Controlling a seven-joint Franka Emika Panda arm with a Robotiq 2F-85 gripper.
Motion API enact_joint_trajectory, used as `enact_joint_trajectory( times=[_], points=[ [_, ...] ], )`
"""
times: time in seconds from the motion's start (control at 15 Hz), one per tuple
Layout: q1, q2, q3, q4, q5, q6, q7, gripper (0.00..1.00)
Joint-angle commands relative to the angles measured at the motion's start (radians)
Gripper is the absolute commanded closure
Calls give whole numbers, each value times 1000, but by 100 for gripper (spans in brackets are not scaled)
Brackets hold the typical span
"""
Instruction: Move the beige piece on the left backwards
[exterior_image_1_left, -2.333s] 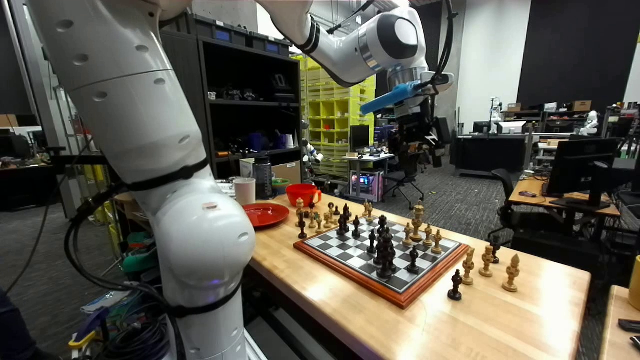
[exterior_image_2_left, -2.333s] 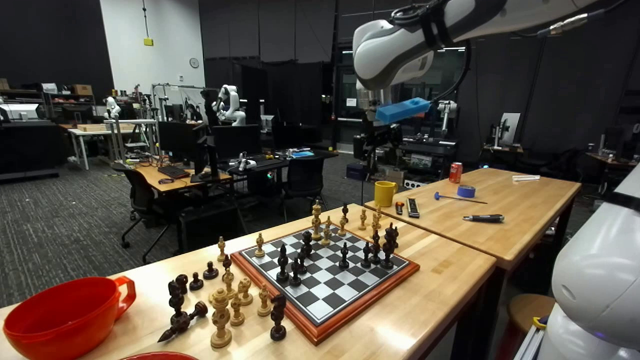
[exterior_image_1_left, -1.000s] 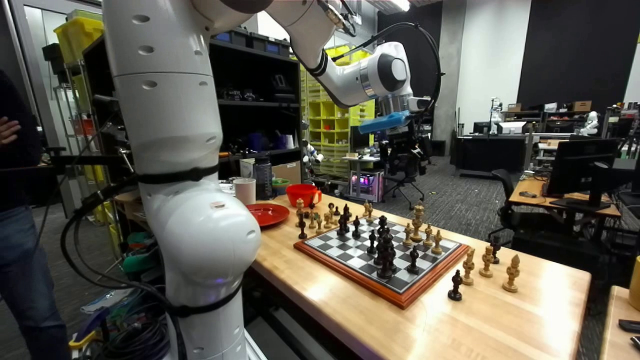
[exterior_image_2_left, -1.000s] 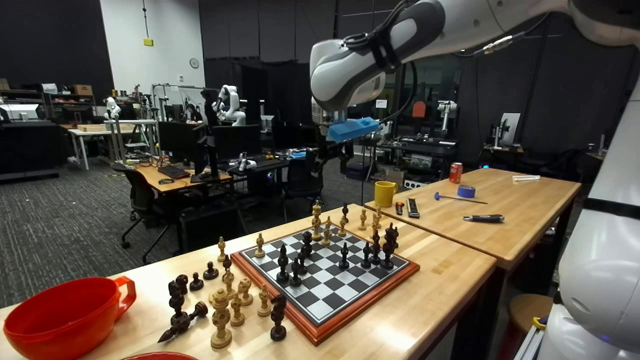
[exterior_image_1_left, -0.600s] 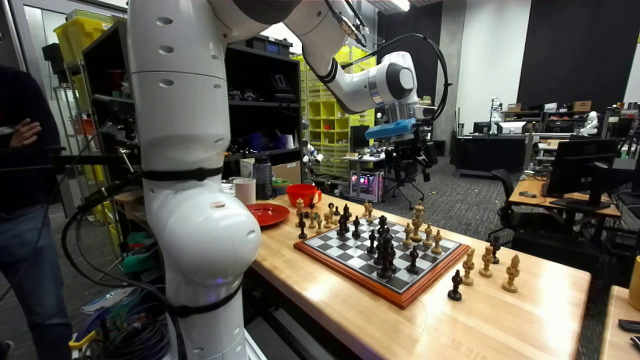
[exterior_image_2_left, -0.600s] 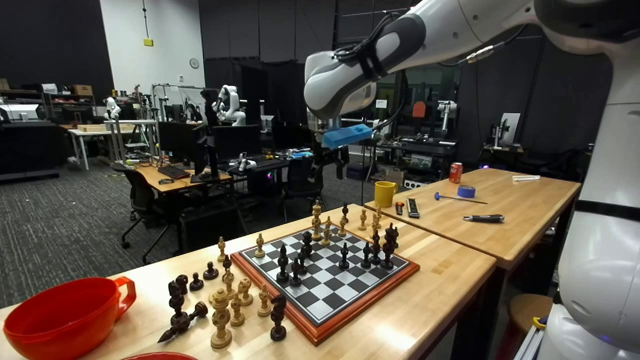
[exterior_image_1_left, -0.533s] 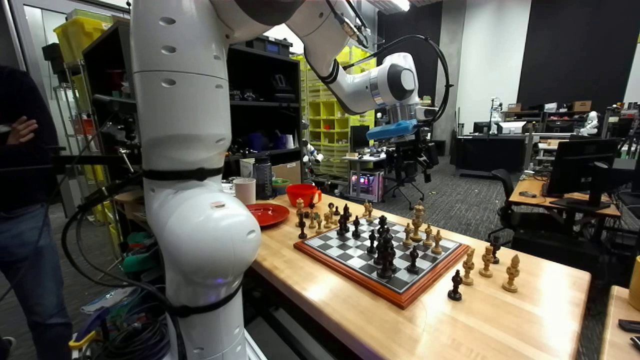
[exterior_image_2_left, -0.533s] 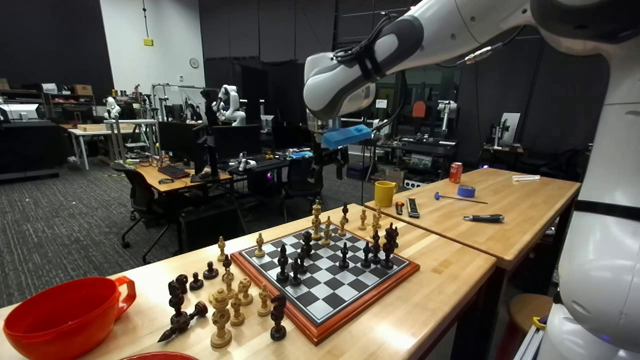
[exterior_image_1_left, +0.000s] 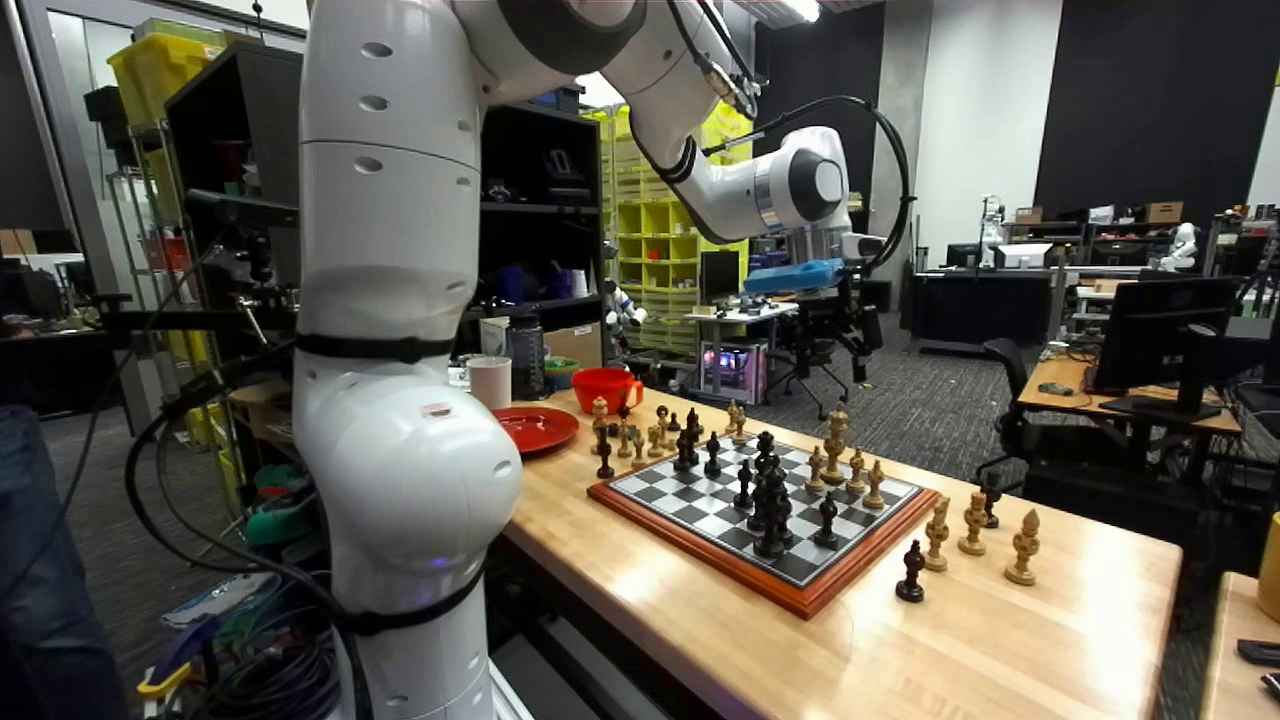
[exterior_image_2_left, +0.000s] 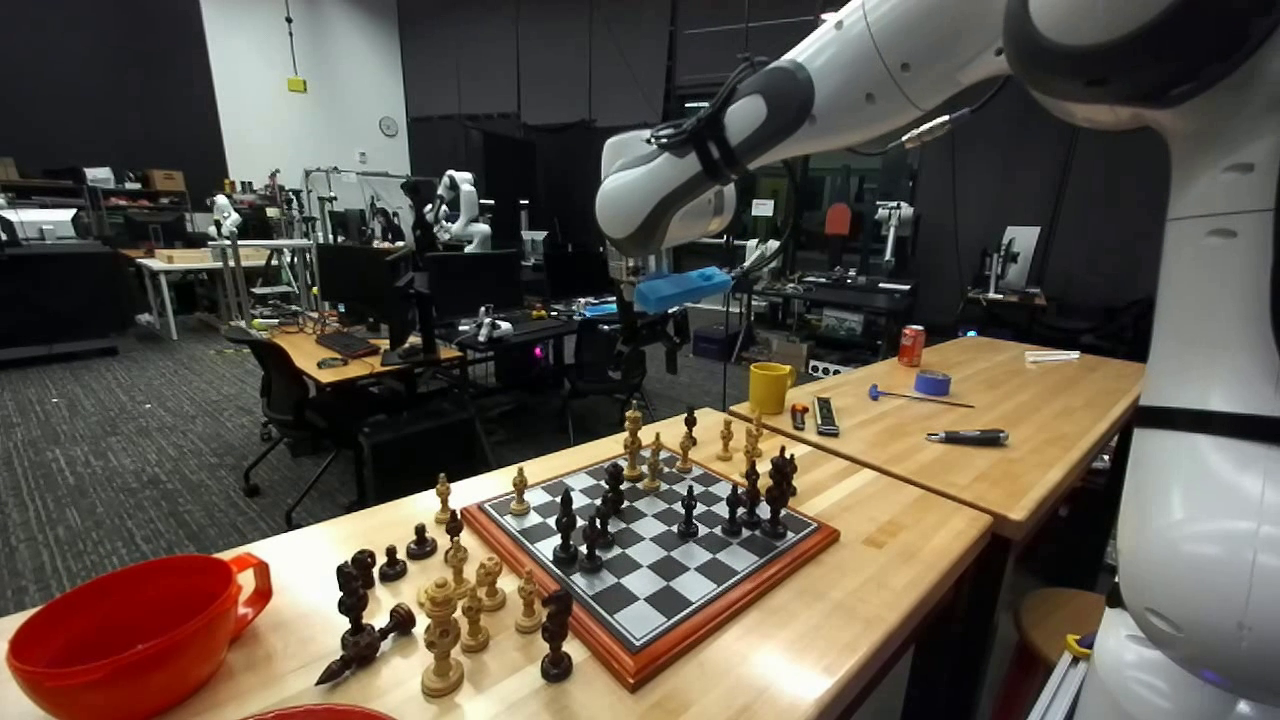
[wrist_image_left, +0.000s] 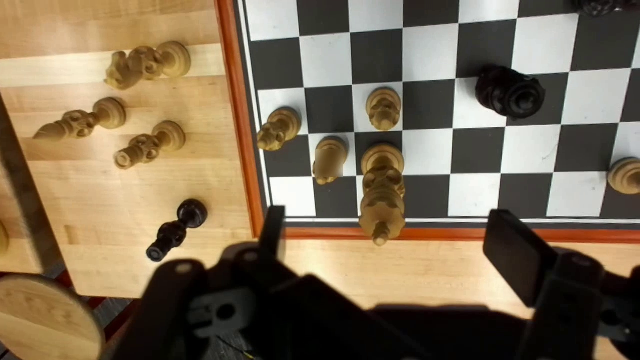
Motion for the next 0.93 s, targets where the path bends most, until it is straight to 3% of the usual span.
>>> enact_joint_trajectory(
  times=[0.0, 0.67, 0.87],
  points=[
    [8, 44, -17, 40, 41, -11, -15, 0],
    [4, 132, -43, 92, 75, -23, -29, 0],
    [-2, 107, -50, 71, 77, -32, -51, 0]
  ],
)
